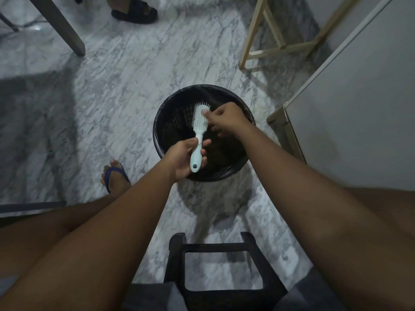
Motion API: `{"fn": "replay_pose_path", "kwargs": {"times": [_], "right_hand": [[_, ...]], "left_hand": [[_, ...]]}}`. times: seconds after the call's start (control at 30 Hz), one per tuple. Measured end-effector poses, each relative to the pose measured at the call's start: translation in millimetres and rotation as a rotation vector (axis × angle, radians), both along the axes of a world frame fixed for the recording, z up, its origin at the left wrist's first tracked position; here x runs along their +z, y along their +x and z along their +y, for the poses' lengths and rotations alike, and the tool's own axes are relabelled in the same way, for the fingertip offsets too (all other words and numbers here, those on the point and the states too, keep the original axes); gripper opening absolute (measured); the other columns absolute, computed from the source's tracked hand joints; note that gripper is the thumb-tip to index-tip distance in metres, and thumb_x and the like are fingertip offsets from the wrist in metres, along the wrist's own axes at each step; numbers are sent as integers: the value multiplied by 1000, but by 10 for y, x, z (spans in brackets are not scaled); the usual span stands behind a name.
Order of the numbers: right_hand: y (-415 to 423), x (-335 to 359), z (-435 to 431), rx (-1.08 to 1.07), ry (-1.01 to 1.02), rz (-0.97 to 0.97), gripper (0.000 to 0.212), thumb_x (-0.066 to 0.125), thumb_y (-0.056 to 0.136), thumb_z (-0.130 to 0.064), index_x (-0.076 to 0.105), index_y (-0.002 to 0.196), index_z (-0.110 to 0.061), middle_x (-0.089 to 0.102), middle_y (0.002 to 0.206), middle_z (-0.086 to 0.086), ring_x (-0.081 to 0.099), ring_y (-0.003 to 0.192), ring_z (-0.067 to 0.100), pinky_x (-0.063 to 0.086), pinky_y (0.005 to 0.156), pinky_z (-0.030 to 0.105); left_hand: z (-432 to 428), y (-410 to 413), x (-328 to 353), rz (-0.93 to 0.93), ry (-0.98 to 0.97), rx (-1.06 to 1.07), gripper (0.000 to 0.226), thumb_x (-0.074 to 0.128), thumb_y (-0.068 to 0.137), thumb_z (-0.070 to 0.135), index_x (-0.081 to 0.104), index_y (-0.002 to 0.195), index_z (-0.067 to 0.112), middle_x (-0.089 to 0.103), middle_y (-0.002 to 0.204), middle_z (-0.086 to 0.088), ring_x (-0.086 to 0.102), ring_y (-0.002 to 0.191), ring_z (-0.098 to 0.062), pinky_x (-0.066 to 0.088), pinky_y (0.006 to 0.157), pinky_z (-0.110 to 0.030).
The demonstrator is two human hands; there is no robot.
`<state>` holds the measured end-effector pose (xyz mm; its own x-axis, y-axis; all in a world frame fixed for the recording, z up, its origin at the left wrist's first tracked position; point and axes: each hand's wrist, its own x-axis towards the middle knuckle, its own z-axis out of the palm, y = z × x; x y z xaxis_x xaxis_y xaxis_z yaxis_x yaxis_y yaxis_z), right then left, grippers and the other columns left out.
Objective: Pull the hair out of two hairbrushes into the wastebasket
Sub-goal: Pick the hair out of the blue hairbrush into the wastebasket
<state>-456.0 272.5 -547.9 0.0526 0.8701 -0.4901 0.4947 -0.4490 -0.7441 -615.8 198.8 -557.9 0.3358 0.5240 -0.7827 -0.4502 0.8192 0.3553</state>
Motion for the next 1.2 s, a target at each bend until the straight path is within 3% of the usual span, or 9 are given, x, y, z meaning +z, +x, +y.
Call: {"fn": "replay_pose_path", "kwargs": {"times": [0.13, 0.27, 0.33, 0.5, 0.67, 0.8, 0.87, 1.0, 1.2], "right_hand": [[8, -25, 1, 79, 14, -35, 19, 77, 86, -26, 76, 90, -7, 76, 81, 8, 73, 72, 17, 60, 61, 30], [-12, -80, 87, -213, 46, -13, 15, 53, 98, -13, 67, 97, -8, 75, 93, 9, 67, 62, 12, 56, 51, 28], [-22, -123, 146, -258, 103, -11, 12, 56, 96, -20, 64, 102, -12, 72, 102, 11, 71, 78, 20, 62, 57, 34], [-69, -62, 198, 93, 95, -107, 79, 84, 70, -49, 55, 133, -12, 61, 128, 6, 60, 115, 20, 55, 93, 39], [-20, -54, 293, -65, 227, -139, 3, 78, 83, -13, 75, 82, -13, 76, 90, 9, 72, 76, 16, 61, 77, 29], [28, -39, 271, -322, 141, 40, 14, 59, 94, 0, 69, 87, -6, 74, 92, 17, 65, 55, 13, 58, 48, 26], [74, 15, 167, -213, 50, 125, 15, 57, 97, -4, 69, 104, 2, 74, 96, 16, 66, 63, 12, 60, 54, 29], [195, 58, -18, 154, 30, 127, 40, 86, 77, -23, 71, 109, -3, 76, 91, 10, 75, 83, 15, 64, 66, 31], [162, 36, 52, -16, 103, 30, 11, 64, 95, -9, 72, 99, -2, 75, 90, 14, 72, 70, 17, 62, 59, 30]], "left_hand": [[12, -32, -14, 11, -4, -4, 25, 41, 104, 18, 59, 119, 10, 67, 117, -6, 55, 69, -11, 53, 58, -27], [0, -53, -22, 28, -3, -9, 25, 41, 104, 18, 61, 115, 7, 66, 119, -6, 54, 67, -10, 52, 56, -26], [1, -41, -29, 47, -3, -25, 25, 42, 104, 18, 63, 113, 7, 63, 121, -7, 54, 68, -10, 51, 59, -26], [-14, 8, -41, 53, 24, -47, 33, 45, 103, 17, 54, 134, 11, 68, 123, -9, 58, 69, -12, 55, 61, -31], [-27, -11, -21, 37, 56, -59, 35, 42, 104, 13, 50, 139, 14, 70, 121, -8, 60, 69, -13, 59, 65, -34], [-13, -27, -20, 29, 74, -30, 33, 41, 106, 15, 50, 138, 14, 70, 120, -6, 60, 69, -12, 59, 64, -34], [8, -9, 11, 27, 78, -9, 32, 40, 106, 14, 51, 136, 13, 70, 118, -7, 58, 68, -12, 56, 60, -30], [22, 56, 23, 3, 57, 39, 30, 39, 106, 15, 53, 132, 13, 67, 113, -9, 53, 63, -11, 46, 48, -22], [39, 145, 32, 3, 68, 93, 33, 43, 104, 15, 51, 136, 10, 68, 107, -6, 52, 60, -8, 43, 46, -18]]}}
